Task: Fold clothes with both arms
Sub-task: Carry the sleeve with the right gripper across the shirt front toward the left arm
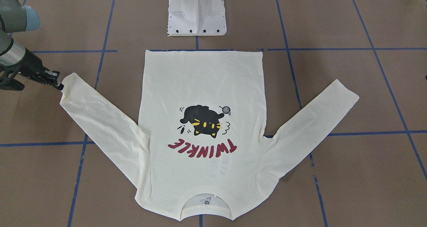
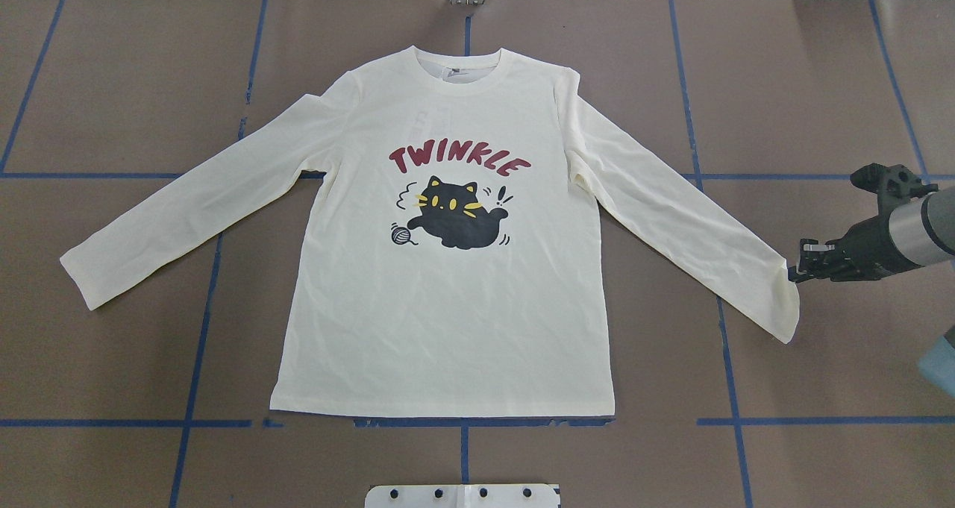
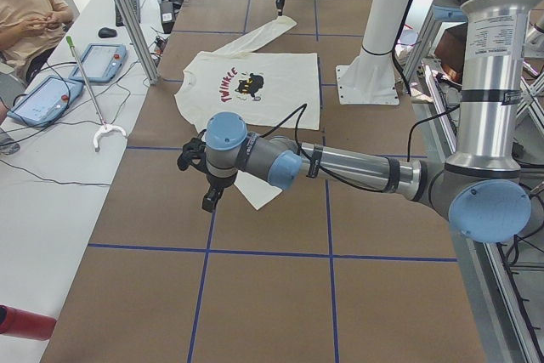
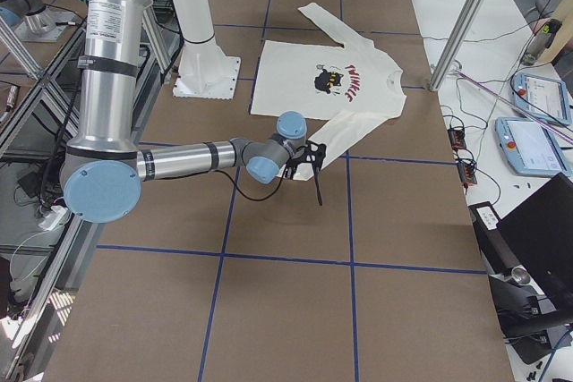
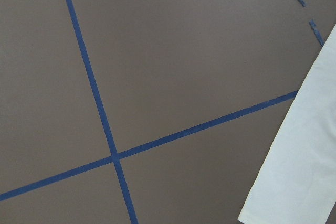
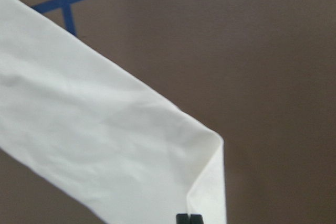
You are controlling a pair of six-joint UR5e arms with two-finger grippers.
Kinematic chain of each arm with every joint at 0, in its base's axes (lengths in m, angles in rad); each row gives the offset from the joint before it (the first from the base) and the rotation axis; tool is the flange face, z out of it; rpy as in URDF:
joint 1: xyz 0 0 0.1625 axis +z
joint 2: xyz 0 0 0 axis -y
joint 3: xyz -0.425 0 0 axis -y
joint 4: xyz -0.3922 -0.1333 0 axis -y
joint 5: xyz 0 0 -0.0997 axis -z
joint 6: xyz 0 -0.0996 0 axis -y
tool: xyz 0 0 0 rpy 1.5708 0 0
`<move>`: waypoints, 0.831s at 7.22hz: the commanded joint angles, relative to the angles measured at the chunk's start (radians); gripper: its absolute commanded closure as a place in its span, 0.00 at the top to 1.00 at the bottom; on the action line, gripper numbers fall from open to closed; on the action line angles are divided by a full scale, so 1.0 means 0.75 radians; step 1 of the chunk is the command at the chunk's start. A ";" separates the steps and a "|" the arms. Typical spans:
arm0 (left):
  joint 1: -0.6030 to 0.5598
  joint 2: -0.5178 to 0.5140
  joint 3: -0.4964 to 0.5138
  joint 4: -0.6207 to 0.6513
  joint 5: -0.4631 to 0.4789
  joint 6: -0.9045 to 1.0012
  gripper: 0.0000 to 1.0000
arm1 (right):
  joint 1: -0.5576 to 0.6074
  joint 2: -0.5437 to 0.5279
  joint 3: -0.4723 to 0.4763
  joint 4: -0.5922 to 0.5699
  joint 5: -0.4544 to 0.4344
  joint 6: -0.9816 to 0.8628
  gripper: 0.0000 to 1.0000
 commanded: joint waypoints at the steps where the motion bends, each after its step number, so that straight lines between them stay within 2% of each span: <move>1: 0.000 -0.008 -0.005 0.000 0.000 -0.001 1.00 | -0.007 0.422 0.066 -0.360 0.013 0.221 0.00; 2: 0.000 -0.010 -0.005 0.000 -0.004 -0.003 1.00 | -0.021 0.694 0.052 -0.652 -0.001 0.245 0.00; 3: 0.000 -0.008 -0.005 0.000 -0.010 -0.003 1.00 | -0.030 0.921 0.015 -0.863 -0.007 0.300 0.00; 4: 0.000 -0.006 -0.005 0.000 -0.010 -0.001 1.00 | -0.046 1.128 -0.143 -0.863 -0.038 0.379 0.00; 5: 0.000 -0.004 -0.007 0.000 -0.012 0.001 1.00 | -0.103 1.381 -0.422 -0.778 -0.115 0.439 0.00; 6: 0.000 -0.004 -0.013 -0.002 -0.014 -0.001 1.00 | -0.196 1.509 -0.662 -0.597 -0.207 0.522 0.00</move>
